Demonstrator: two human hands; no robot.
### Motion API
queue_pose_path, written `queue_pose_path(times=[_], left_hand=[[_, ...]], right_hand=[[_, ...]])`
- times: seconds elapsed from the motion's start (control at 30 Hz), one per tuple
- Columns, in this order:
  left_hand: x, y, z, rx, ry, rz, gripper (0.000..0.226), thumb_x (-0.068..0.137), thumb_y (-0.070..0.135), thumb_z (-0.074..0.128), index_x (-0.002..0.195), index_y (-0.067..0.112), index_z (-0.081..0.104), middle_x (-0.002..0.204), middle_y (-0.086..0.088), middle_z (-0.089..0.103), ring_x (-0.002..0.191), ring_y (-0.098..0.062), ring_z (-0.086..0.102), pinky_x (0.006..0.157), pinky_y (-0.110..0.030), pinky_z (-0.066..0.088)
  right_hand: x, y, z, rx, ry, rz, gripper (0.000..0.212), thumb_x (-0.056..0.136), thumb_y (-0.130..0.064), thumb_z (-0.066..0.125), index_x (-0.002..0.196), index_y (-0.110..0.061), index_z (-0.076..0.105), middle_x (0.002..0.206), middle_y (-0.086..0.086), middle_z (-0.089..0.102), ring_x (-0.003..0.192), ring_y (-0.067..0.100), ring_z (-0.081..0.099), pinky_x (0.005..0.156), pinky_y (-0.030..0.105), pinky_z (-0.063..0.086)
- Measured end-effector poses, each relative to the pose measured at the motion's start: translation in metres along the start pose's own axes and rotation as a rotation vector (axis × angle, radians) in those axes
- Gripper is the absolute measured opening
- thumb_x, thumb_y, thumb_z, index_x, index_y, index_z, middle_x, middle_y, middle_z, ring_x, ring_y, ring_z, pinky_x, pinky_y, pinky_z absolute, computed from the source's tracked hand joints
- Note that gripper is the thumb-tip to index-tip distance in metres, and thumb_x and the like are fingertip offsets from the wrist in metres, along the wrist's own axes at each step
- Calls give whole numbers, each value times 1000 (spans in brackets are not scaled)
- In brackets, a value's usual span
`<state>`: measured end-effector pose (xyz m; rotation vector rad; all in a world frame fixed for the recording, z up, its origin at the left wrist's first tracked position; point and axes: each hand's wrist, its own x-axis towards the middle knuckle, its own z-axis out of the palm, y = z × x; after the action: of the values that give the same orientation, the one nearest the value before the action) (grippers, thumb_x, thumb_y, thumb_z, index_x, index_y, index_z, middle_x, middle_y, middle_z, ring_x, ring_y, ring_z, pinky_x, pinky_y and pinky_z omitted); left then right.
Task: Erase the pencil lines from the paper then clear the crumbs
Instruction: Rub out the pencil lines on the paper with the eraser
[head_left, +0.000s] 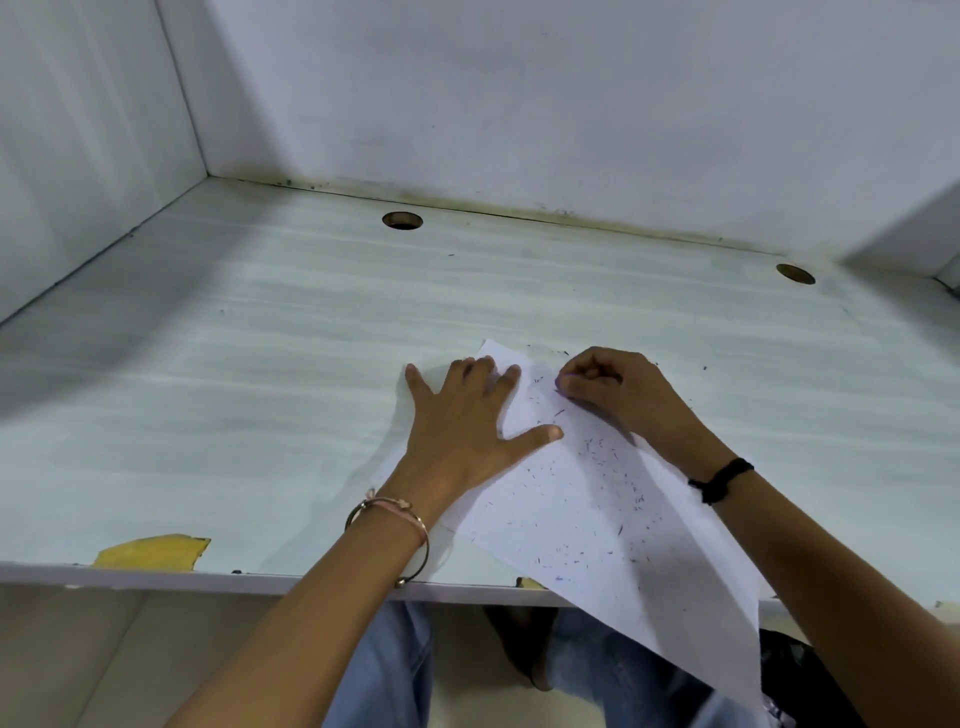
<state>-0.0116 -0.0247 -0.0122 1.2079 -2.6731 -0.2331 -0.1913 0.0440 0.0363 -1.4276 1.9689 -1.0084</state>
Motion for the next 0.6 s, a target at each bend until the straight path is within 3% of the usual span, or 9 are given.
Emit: queue_pose_path(times=[0.1,0.23,0.33,0.5,0.6], left_hand=[[4,7,3,11,21,-19,87,79,87,19,152,38,22,154,2,21,144,-21,13,108,-72,3],[7,5,7,-30,-38,-29,91,78,88,18,154,39,8,165,0,-4,150,-19,-14,109,-71,-11],[8,4,8,6,-50,-24,96,77,88,16,156,35,1,165,0,-8,150,-18,-13,109,-71,-10],[7,4,7,-10,-77,-39,99,76,90,15,156,34,0,164,2,-11,150,-17,-16,109,-69,-13],[8,4,8,0,-66,-21,100,75,90,12,156,33,-3,164,1,-9,150,-19,-15,109,-71,-12]], right_hand=[[4,-3,-5,70,23,48,9,84,-16,71,92,-12,69,92,7,72,73,9,67,65,11,49],[5,-18,15,-124,-18,-62,6,79,-13,69,82,-17,72,79,-1,71,65,5,61,59,13,47],[5,-20,31,-302,-86,-165,6,78,-9,65,79,-12,71,73,1,67,62,6,53,57,14,41],[37,-22,16,-471,66,-72,10,79,-8,60,77,-11,69,74,1,66,67,13,57,52,14,38],[28,-31,23,-447,-91,-92,10,76,-8,61,76,-8,71,74,7,70,63,11,57,57,21,44]])
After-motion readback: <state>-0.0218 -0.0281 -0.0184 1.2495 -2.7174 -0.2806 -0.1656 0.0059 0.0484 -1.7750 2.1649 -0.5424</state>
